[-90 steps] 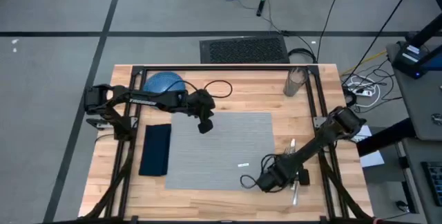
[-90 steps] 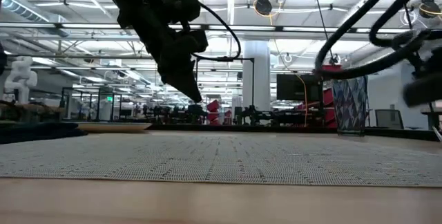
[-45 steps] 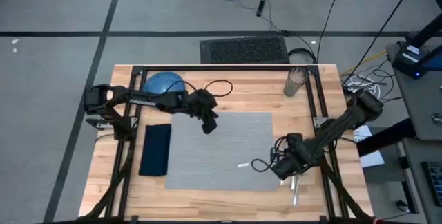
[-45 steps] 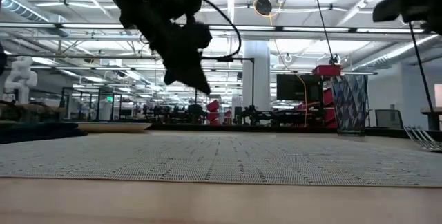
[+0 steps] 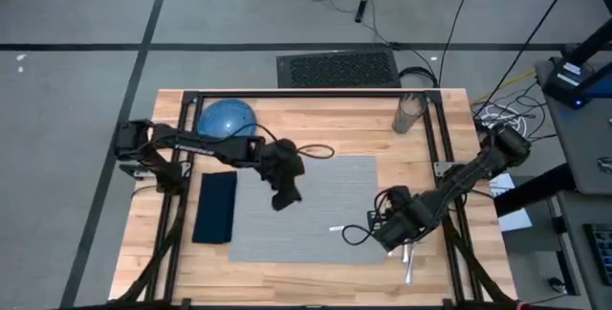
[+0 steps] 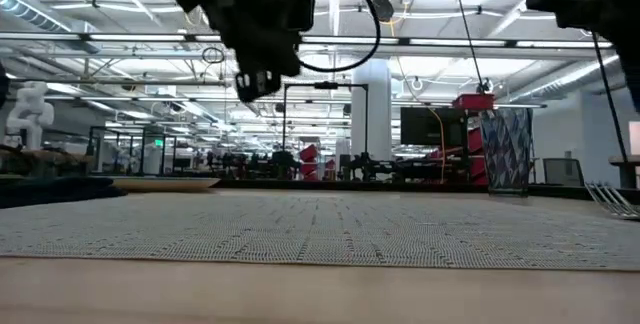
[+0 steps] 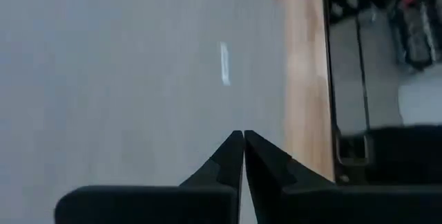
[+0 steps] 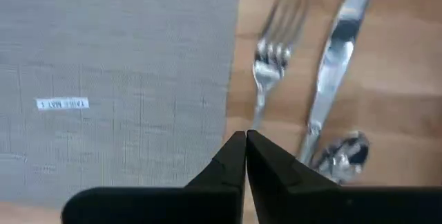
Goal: Set table place
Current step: Put the silver fork on the left side of the gray placemat
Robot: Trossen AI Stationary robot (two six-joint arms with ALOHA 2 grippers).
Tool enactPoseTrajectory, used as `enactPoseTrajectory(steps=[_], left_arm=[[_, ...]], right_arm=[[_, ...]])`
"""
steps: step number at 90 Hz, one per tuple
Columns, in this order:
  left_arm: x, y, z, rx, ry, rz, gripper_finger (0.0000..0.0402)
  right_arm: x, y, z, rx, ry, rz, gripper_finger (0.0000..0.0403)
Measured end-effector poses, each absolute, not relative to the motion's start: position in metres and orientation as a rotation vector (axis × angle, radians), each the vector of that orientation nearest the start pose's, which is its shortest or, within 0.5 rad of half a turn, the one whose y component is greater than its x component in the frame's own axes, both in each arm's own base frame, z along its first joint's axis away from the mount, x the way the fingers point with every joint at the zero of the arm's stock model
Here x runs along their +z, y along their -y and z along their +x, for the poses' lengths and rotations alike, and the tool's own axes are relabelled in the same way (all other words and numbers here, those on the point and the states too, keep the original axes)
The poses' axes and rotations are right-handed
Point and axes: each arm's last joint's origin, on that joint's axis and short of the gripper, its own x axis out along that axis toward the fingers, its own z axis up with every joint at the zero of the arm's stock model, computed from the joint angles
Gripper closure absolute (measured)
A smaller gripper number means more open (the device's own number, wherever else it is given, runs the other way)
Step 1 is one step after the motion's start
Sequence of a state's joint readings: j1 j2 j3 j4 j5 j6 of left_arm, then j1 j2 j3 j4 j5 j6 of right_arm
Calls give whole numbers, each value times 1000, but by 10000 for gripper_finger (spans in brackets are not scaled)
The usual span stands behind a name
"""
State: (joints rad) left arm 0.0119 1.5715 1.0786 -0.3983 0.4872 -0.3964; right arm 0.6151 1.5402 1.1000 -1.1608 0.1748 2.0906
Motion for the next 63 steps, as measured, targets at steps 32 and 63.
enactPoseTrajectory(steps=[32, 63], left_arm=[[298, 38, 262, -186, -946, -245, 402], [353, 28, 186, -82, -640, -25, 402]], right_arm=[[176, -145, 227, -1283, -1005, 1234, 403], [173, -122, 233, -1438, -1105, 1262, 403]])
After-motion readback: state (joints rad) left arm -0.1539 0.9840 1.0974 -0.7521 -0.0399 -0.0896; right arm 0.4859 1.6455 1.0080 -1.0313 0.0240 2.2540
